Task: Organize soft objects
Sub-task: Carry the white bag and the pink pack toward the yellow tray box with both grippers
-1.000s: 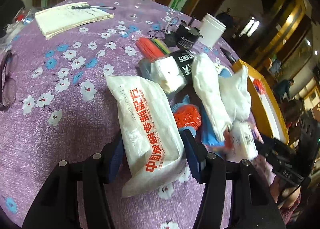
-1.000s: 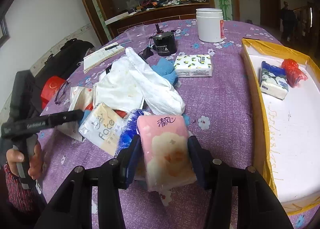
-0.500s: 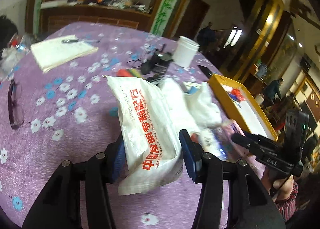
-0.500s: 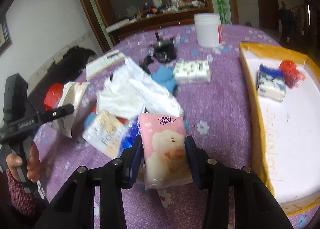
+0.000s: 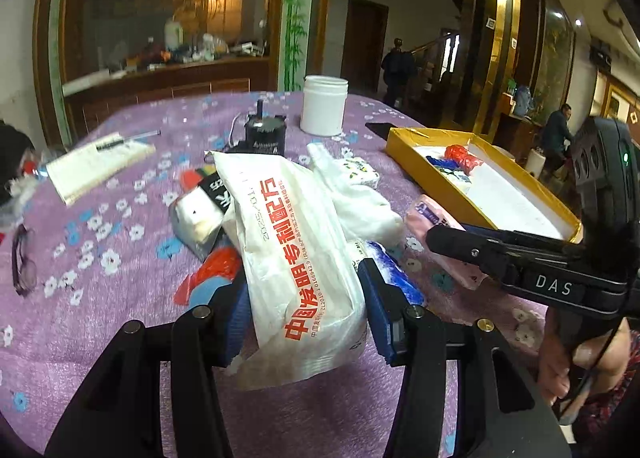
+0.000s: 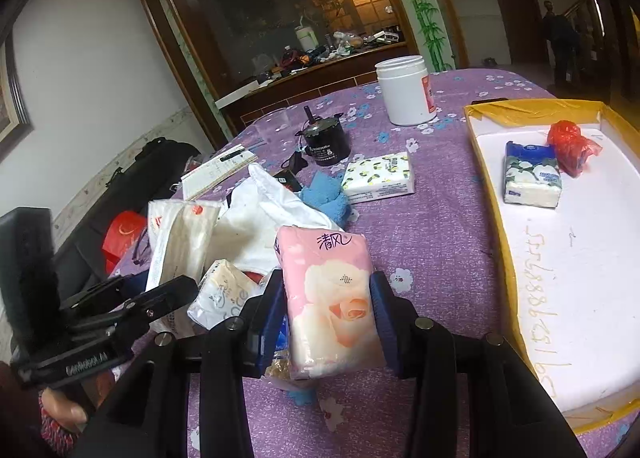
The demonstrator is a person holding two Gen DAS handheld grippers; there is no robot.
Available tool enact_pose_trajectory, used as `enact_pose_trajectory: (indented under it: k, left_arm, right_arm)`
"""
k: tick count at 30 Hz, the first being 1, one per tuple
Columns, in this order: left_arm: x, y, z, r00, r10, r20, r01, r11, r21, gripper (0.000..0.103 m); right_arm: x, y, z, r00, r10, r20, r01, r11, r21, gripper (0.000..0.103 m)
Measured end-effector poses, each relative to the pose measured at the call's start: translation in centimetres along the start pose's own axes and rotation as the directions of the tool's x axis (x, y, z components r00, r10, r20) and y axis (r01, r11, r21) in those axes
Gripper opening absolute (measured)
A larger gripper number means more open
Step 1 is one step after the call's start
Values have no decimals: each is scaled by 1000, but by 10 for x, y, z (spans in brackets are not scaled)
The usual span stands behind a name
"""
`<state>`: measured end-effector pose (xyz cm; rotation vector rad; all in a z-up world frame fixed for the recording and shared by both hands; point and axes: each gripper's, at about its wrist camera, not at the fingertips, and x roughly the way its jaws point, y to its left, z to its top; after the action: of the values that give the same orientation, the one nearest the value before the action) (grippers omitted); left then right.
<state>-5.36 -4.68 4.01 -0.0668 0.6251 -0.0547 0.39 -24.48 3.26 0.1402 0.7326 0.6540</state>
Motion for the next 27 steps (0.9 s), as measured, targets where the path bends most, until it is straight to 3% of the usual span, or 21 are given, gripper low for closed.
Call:
enact_pose_trajectory:
  k: [13, 27]
  left_arm:
    - [0, -31, -1, 998, 47, 36, -50, 995, 89, 50]
    - [-1, -46, 0, 997, 64, 43, -69, 988, 139, 50]
  right_arm:
    - [-7, 7, -1, 997, -66, 36, 67, 997, -35, 43]
    - [-15, 1, 0, 995, -83, 55, 83, 997, -5, 43]
